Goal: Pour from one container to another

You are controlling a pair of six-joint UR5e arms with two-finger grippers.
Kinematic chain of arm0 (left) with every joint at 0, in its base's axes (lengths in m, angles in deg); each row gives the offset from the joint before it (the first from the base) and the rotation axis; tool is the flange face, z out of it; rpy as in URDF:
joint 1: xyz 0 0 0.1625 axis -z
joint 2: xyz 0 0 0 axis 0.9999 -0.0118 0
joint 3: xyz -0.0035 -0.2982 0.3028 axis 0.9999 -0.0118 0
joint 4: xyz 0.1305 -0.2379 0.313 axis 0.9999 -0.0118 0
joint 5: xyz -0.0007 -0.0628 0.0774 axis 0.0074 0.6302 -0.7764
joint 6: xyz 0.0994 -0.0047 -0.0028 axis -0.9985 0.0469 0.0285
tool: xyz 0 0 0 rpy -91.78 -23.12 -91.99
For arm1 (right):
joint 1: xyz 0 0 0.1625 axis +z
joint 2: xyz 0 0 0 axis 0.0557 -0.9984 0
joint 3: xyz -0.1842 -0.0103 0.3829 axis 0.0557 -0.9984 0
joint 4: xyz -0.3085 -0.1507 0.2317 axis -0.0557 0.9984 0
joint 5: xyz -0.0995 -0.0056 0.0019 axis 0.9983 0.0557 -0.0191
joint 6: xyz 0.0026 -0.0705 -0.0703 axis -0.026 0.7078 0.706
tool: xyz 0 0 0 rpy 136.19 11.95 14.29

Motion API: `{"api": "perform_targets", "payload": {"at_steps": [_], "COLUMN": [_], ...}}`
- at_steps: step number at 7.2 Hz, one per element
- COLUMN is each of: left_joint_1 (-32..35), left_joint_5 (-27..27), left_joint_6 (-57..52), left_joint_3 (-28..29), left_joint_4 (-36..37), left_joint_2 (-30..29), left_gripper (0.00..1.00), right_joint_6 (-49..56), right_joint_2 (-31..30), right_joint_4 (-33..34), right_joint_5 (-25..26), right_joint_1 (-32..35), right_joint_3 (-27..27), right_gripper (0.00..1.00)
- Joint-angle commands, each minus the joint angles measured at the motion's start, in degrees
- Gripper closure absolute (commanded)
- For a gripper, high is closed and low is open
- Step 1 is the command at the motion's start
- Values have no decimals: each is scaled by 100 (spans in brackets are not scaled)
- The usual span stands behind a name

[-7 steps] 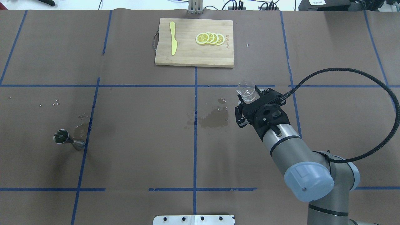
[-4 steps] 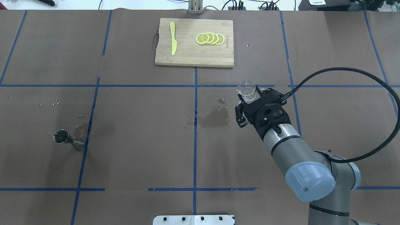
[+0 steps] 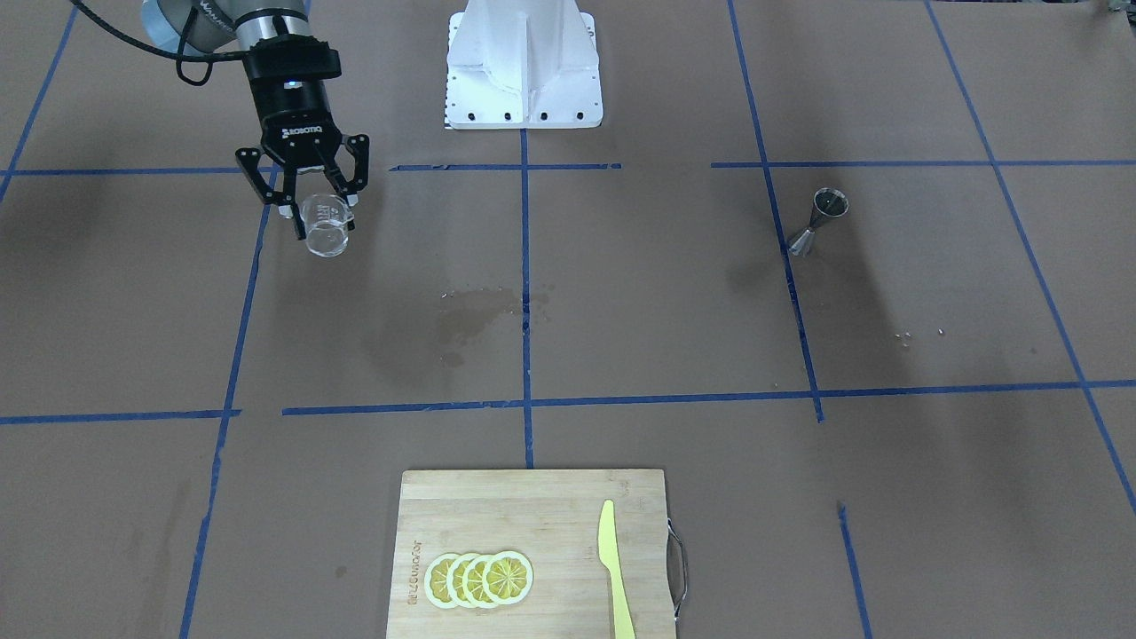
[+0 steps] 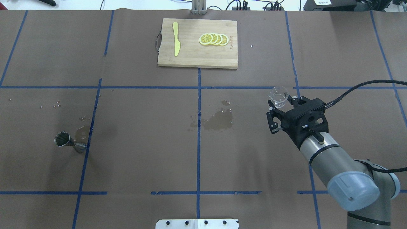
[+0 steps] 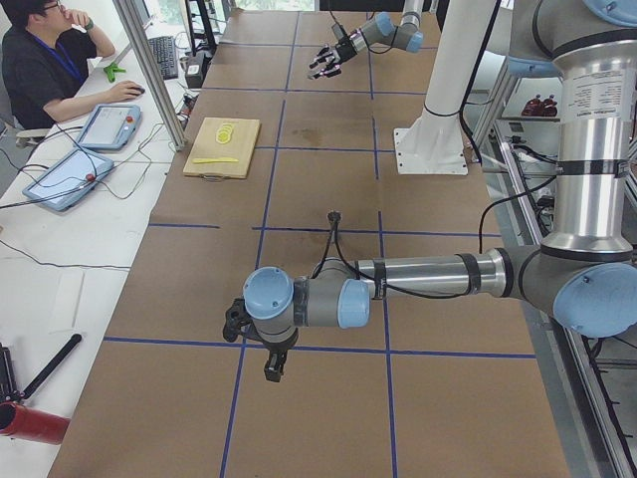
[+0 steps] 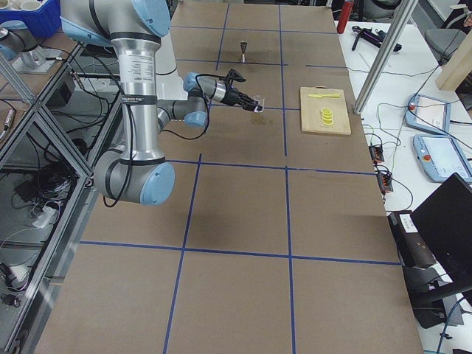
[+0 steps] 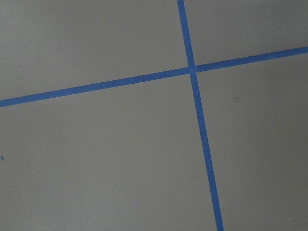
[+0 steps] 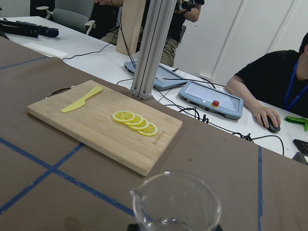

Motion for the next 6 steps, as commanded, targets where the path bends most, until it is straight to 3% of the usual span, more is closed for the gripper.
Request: {"api": "perform_targets", "payload": {"at_steps": [1,3,6], "left_joint_1": [0,0,0], "left_joint_5": [0,0,0], "left_joint_6": [-5,-14,-14], "left_joint_3": [-27,-71,-115], "left_joint_4": [-10,-10,-10], "left_joint_2": [13,4,4], "left_gripper": [0,0,0], "right_joint_6": [-825,-1653,-1971], "right_joint_2": [-400,-479,-568], "right_joint_4": [-472,-508,-517], "right_joint_5": [35,53,587], "right_joint_1": [0,-9,-175], "right_joint_3": [-294,-496,-918], "right_gripper": [100,100,100]}}
